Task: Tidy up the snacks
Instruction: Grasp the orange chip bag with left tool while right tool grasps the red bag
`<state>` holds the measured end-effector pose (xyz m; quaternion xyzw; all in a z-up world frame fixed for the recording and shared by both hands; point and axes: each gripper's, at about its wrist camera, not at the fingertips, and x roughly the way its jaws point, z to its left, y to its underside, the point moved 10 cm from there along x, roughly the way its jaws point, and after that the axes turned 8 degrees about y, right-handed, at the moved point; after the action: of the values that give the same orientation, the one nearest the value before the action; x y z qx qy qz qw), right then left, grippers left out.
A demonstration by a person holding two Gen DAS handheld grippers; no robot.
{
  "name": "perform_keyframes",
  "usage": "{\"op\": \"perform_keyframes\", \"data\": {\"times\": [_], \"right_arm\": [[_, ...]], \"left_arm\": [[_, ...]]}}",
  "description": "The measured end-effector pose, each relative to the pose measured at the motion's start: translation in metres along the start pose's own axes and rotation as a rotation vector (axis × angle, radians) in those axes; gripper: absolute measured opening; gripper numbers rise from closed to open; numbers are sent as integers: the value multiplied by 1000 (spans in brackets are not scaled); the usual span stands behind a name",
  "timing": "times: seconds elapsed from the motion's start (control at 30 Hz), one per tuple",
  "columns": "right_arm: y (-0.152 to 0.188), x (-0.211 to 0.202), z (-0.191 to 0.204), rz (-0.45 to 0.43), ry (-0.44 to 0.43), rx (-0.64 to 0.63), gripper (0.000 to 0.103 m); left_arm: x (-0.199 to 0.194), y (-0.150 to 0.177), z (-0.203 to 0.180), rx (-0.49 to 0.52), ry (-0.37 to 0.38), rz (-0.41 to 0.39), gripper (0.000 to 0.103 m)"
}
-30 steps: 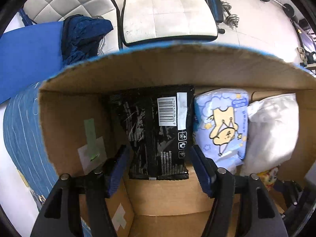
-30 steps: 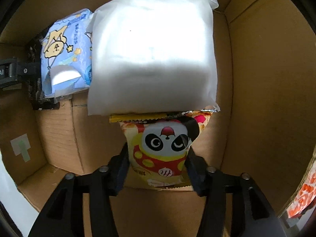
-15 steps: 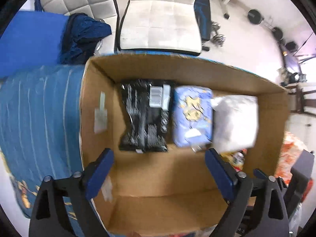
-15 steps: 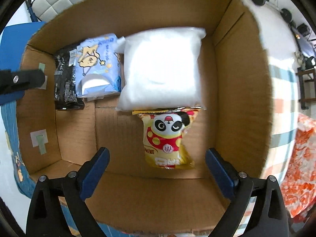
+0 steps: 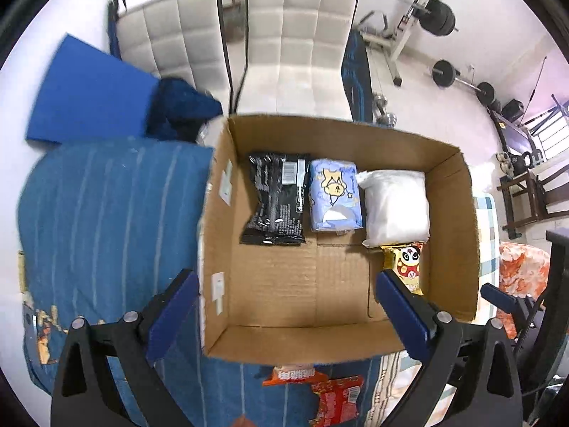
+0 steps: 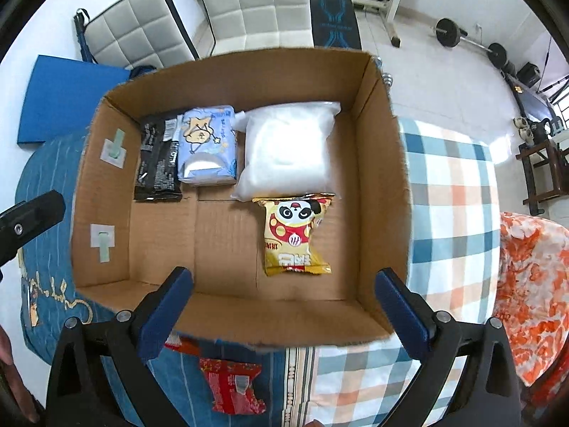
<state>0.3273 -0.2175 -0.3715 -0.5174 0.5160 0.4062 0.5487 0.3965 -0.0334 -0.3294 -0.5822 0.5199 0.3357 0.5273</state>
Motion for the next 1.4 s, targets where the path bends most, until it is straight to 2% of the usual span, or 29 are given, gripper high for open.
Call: {"op": "perform_keyframes", "data": {"times": [0.2,0.57,0.77,0.97,1.03,1.13,1.23,1.4], "right_arm": [[15,-33,-4,-63,-5,7,103],[36,-84,-17,-147,-17,30,103],[37,-112,-20,-200,-17,33,103],[43,-115,-19,-191,-37,45,103],[51,-105,-16,-166,-36,39,103],[73,-71,-6,-85,-40,25,103],[109,-18,8,49,-44,10,103],[176,58,35,282,-139,56,103]], "left_arm": [[-33,15,-17,59,-25,-81,102],[-75,40,-35,144,-92,-157,102],[-95,39,-41,146,-80,-198,102],[-97,44,-35,125,-78,-203,102],[-91,51,-29,116,-92,-191,102],[-80,71,-12,98,-141,-161,102],[-58,104,11,88,-211,-96,102],[-16,158,42,45,-238,40,102]]}}
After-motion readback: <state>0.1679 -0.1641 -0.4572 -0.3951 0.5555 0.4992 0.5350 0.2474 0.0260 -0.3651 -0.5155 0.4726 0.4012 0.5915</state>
